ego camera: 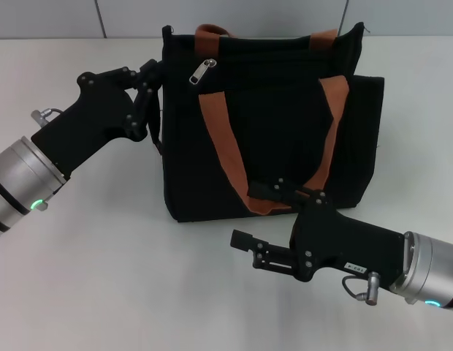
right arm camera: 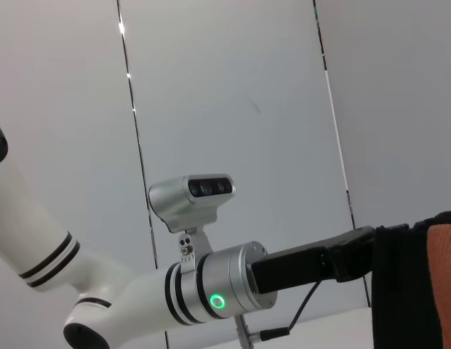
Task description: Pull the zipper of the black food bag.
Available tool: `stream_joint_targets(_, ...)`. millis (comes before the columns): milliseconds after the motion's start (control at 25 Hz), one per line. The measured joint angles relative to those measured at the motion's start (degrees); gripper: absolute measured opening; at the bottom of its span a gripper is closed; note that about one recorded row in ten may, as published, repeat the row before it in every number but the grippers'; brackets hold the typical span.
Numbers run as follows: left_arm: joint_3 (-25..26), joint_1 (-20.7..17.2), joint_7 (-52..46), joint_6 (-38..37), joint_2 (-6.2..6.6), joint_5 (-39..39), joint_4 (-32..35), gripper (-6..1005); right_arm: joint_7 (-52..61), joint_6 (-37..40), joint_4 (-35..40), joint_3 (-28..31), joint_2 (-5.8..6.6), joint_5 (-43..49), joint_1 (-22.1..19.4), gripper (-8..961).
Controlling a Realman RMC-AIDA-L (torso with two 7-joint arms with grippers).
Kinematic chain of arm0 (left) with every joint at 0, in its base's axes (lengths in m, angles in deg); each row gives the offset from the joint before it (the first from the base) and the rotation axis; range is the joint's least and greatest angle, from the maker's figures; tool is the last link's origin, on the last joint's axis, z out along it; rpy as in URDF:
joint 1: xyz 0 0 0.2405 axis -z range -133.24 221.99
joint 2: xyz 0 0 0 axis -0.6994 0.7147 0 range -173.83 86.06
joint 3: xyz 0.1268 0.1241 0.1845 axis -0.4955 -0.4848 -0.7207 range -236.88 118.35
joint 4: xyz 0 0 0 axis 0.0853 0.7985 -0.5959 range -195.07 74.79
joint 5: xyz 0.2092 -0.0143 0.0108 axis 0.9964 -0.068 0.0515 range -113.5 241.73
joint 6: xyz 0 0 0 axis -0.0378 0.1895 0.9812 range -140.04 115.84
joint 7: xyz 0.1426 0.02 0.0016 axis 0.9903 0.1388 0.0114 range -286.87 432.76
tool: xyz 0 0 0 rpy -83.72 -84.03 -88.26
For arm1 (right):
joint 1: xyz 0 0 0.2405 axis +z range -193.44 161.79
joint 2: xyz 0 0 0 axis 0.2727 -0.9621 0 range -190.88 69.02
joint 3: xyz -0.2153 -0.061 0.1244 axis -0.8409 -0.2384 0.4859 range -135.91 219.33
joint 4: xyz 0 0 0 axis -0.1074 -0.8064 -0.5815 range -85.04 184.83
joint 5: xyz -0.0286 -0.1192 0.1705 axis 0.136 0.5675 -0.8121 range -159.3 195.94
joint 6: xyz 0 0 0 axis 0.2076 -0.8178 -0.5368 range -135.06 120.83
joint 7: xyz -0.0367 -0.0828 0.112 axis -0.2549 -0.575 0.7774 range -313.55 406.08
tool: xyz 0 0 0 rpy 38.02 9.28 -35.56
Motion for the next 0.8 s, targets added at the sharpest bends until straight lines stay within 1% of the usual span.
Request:
stream_joint_targets(80, -0.01, 0.00, -1.66, -0.17, 0.01, 0.06, -0.01, 69, 0.00, 0.05, -0.16, 0.00, 0.00, 0.00, -0.02, 758)
stream_joint_targets(120, -0.11, 0.08, -3.01, -0.34, 0.07, 0.19, 0.07, 67, -0.13, 0.24, -0.28, 0.00, 0.00, 0.00, -0.10, 758)
stream_joint_targets(240, -1.26, 0.48, -11.11, -1.34, 0.31, 1.06, 1.61, 59, -2.29, 1.39, -0.63, 0.45, 0.00, 0.00, -0.82, 758)
stream_joint_targets(360, -2.64, 0.51, -18.25, -2.90, 0.39, 1.28, 4.33, 52, -6.76, 2.85, -1.83, 2.48, 0.02, 0.02, -2.36, 757)
stream_joint_targets(400, -3.69, 0.38, -23.53, -4.24, 0.40, 1.31, 6.76, 49, -8.15, 4.67, -2.46, 5.39, 0.09, 0.01, -3.54, 757)
stream_joint_targets(440, -3.69, 0.38, -23.53, -4.24, 0.40, 1.31, 6.76, 47, -8.15, 4.67, -2.46, 5.39, 0.09, 0.01, -3.54, 757)
stream_joint_targets(480, -4.17, 0.33, -25.82, -4.55, 0.41, 1.32, 7.73, 44, -7.64, 5.72, -2.57, 6.99, 0.19, 0.01, -3.93, 757)
stream_joint_targets(560, -5.14, 0.28, -29.70, -4.92, 0.41, 1.32, 9.35, 42, -5.37, 8.16, -2.60, 10.83, 0.30, 0.01, -4.27, 757)
stream_joint_targets(600, -6.32, 0.25, -33.79, -5.22, 0.42, 1.32, 10.65, 42, -5.52, 9.55, -2.55, 13.80, 0.31, 0.01, -4.12, 757)
stream_joint_targets(640, -6.32, 0.25, -33.79, -5.22, 0.42, 1.32, 10.65, 42, -5.52, 9.55, -2.55, 13.80, 0.31, 0.01, -4.12, 757)
stream_joint_targets(720, -7.72, 0.20, -36.13, -6.42, 0.43, 1.32, 11.89, 42, -7.02, 9.86, -2.59, 15.84, 0.30, 0.00, -3.70, 757)
stream_joint_targets(800, -8.70, 0.05, -36.66, -4.92, 0.42, 0.86, 13.14, 43, -7.65, 9.46, -2.66, 17.08, 0.28, 0.00, -2.90, 757)
